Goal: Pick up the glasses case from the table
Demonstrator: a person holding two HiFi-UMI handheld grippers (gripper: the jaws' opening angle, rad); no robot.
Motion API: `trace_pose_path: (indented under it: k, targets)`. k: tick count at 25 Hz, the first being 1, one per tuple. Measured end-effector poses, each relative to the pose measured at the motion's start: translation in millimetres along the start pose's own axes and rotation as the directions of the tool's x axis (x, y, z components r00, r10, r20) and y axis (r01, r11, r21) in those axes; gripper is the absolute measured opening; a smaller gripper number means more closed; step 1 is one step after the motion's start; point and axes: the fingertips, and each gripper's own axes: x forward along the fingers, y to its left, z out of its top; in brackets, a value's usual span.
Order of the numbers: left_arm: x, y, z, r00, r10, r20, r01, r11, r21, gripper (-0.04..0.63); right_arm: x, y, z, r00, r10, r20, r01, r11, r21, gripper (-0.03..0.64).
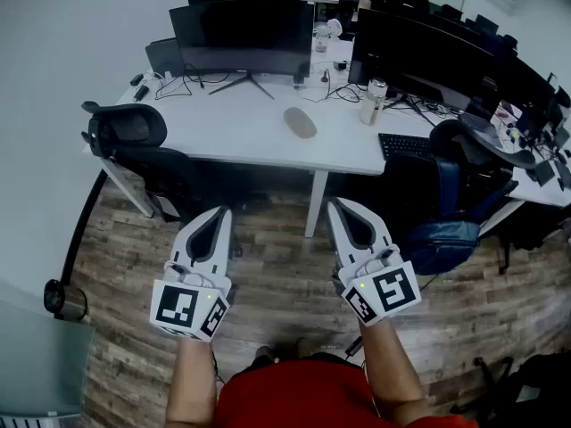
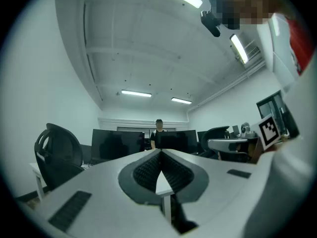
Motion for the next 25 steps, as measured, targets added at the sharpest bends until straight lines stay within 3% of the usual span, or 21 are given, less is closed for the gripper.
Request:
trace_pose_path:
  k: [17, 25]
  targets:
    - [68.5, -27.4, -21.3, 0.998, 0.064, -0.022, -0.064, 0.998, 0.001, 0.009, 17.9, -68.9, -10.4, 0.996, 0.077, 0.036, -0.079, 0.996, 0.039, 0.005]
    - [115.5, 12.1, -24.1, 0.998, 0.064, 0.01, -0.065, 0.998, 0.009, 0.009, 74.1, -89.8, -34.1, 0.997, 0.07, 0.015, -0.07, 0.997, 0.036, 0.005]
